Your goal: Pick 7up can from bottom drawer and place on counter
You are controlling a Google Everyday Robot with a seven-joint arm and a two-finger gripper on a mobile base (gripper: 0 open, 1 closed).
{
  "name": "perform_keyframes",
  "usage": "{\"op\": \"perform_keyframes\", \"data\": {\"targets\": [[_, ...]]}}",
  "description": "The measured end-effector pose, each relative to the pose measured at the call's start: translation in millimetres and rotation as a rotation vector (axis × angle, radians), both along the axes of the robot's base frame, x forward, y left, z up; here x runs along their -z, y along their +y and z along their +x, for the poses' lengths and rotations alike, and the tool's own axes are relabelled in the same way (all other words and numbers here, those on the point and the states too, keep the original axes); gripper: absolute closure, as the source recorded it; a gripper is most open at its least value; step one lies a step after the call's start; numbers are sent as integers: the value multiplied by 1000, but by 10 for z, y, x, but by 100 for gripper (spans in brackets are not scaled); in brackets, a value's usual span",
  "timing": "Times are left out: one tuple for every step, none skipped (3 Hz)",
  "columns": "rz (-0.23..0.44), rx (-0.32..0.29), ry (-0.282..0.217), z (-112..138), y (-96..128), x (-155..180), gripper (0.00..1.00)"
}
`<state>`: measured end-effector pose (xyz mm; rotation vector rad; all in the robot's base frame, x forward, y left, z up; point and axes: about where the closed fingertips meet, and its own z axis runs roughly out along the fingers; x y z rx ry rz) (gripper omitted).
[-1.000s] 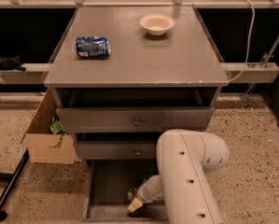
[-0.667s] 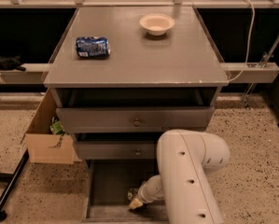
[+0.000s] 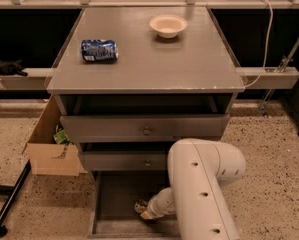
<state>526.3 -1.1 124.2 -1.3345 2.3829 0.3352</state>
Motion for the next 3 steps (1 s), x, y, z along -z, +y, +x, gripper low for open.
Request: {"op": "perform_keyframes", "data": {"targets": [[0, 0, 0, 0, 0, 0, 87], [0, 0, 0, -1, 1, 1, 100], [0, 0, 0, -1, 0, 1, 100]]}}
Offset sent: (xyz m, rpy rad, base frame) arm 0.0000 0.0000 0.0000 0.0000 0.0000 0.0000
